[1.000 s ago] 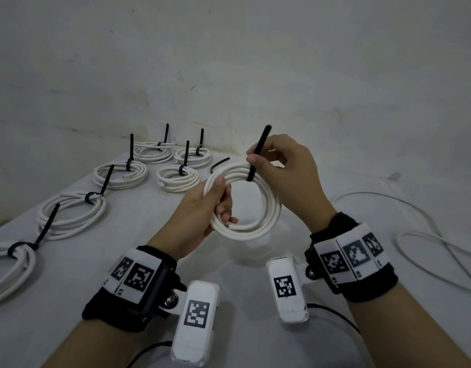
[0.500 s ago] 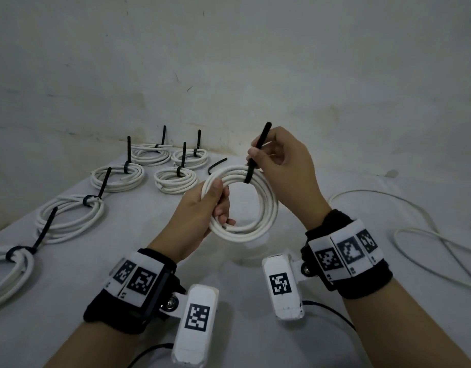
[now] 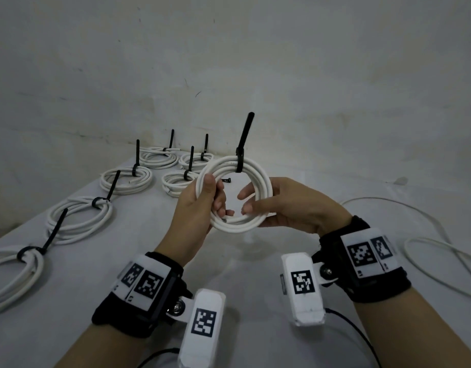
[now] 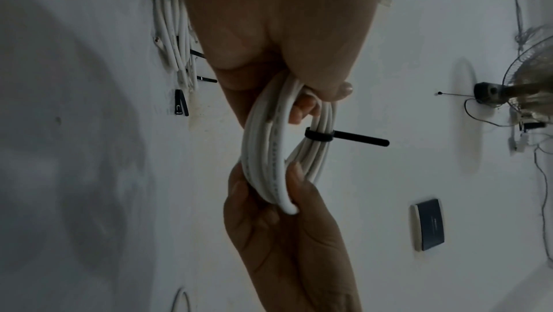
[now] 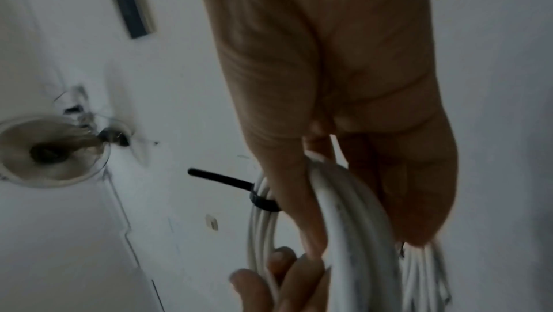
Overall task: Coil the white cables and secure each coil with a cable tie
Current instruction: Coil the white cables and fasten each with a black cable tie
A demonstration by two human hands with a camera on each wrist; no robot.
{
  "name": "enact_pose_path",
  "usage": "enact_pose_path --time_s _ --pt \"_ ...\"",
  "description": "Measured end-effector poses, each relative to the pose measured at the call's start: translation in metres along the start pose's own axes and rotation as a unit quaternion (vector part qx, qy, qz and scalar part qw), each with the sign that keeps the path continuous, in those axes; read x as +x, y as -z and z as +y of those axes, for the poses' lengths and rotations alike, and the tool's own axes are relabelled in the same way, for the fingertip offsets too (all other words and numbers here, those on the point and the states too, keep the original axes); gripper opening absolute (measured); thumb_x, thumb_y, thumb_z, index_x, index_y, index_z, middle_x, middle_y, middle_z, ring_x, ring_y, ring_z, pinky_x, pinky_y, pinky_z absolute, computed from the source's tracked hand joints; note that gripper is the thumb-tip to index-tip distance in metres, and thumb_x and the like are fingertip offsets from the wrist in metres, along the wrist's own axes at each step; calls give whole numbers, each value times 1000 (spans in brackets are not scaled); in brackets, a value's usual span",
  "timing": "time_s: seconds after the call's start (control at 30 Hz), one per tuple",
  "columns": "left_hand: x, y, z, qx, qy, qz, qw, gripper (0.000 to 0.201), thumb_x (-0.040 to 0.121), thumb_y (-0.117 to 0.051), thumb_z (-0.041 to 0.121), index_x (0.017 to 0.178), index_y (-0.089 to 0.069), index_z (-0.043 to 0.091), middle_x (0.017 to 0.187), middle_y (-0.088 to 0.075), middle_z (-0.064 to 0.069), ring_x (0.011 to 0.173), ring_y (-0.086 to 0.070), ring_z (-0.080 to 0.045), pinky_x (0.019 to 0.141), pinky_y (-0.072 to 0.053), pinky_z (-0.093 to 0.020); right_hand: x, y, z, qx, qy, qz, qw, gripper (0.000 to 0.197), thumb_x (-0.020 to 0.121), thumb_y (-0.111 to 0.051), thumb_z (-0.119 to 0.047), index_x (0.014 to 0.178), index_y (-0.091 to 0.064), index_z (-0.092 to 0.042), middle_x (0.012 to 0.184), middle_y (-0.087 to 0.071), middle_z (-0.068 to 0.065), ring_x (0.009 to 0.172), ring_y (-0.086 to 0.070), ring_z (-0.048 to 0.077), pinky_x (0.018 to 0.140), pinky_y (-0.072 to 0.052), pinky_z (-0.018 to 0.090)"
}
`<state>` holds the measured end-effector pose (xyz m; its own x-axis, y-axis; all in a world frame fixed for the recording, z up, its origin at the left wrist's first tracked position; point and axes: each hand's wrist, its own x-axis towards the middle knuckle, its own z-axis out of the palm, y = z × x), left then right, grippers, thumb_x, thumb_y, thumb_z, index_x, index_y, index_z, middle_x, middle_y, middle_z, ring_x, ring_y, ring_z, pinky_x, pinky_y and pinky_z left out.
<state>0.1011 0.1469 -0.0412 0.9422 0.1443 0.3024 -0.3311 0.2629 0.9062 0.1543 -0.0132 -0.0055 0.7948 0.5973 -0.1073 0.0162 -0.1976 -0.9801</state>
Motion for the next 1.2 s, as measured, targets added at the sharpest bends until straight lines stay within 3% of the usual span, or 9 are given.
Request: enact_pose_path --time_s 0.13,0.27,0.47,0.7,0.8,0.93,1.0,1.1,1.2 --pt "-1 0 -2 28 -7 -1 1000 37 83 -39 46 81 -51 11 50 -40 6 46 -43 -7 56 -51 -23 -2 0 0 -46 7 -15 999 23 78 -70 7 92 -61 -9 75 -66 7 78 -69 22 73 -59 30" --pt "-2 -1 -3 49 -13 -10 999 37 84 -38 45 80 -51 10 50 -41 6 46 -43 -7 55 -51 -22 -7 0 -4 -88 4 -40 995 30 77 -72 8 98 -57 -8 74 -70 6 84 -69 27 67 -57 27" --pt "-2 -1 -4 49 0 -11 999 37 84 -39 45 79 -51 10 50 -40 6 45 -42 -7 53 -50 -22 -10 0 -6 -104 18 -39 994 35 74 -71 12 95 -51 -7 74 -71 10 68 -70 20 61 -56 25" --pt "-3 -2 0 57 -11 -29 998 39 86 -36 46 79 -51 11 49 -41 7 45 -41 -7 55 -44 -29 -11 5 0 -22 34 -91 995 40 76 -69 11 101 -48 -12 75 -69 9 101 -66 38 75 -58 35" --pt "-2 0 1 64 -24 -27 997 39 86 -36 47 79 -51 11 49 -41 8 44 -41 -7 57 -40 -30 -10 4 2 9 44 -108 993 42 71 -68 6 103 -47 -13 71 -69 5 102 -67 30 73 -56 33" --pt "-1 2 4 47 -18 -3 999 40 83 -37 49 79 -51 11 48 -38 8 43 -38 -6 49 -43 -23 -7 -1 2 27 55 -115 991 38 81 -63 12 107 -48 -12 71 -66 4 100 -67 28 74 -57 35" --pt "0 2 4 27 -10 13 999 42 83 -37 49 79 -50 10 47 -37 8 42 -37 -5 48 -46 -20 -5 -5 -1 3 70 -79 994 34 85 -65 2 112 -52 -15 81 -67 3 101 -66 33 78 -57 37" --pt "2 4 4 3 9 28 1000 41 92 -33 45 79 -49 10 46 -36 9 41 -36 -5 48 -47 -20 0 -9 -6 -85 166 73 980 29 86 -67 -22 113 -58 -25 101 -65 1 100 -66 25 85 -56 38" --pt "2 2 3 4 26 15 1000 42 87 -35 49 78 -49 10 45 -35 8 40 -36 -5 47 -46 -21 4 -9 -11 -129 263 202 935 19 86 -69 -23 103 -63 -22 100 -66 -3 85 -66 10 76 -52 20"
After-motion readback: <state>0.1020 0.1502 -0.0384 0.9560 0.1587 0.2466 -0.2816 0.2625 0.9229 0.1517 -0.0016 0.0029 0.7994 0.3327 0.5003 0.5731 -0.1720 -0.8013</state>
